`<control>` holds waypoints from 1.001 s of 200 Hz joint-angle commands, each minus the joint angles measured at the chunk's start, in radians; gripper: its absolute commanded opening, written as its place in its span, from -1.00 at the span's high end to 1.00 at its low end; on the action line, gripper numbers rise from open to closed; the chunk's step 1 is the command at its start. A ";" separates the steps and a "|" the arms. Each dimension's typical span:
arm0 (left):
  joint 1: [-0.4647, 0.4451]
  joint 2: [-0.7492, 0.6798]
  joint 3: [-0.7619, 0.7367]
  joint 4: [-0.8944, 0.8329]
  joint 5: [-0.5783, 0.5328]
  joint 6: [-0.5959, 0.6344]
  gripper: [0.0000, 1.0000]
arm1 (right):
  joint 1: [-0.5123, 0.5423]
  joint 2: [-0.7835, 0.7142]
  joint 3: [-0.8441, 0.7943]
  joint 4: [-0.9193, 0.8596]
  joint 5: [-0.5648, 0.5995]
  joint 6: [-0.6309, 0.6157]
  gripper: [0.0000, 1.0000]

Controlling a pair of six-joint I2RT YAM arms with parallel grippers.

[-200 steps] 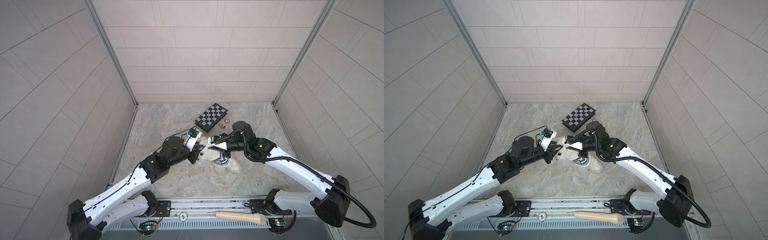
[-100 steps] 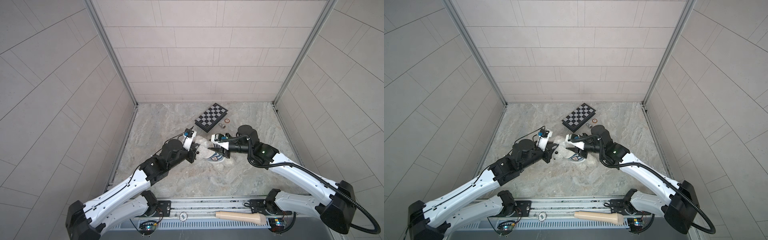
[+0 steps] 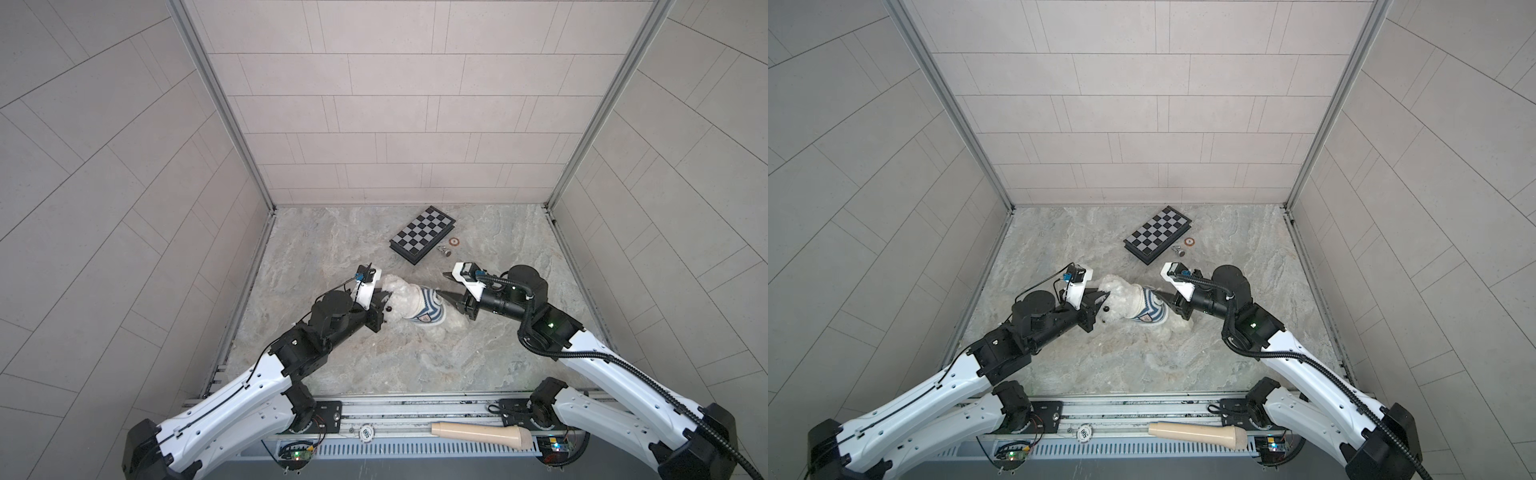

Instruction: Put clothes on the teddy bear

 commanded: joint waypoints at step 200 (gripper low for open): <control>0.026 -0.026 0.002 0.038 -0.009 -0.060 1.00 | 0.045 0.067 -0.114 0.030 -0.071 -0.042 1.00</control>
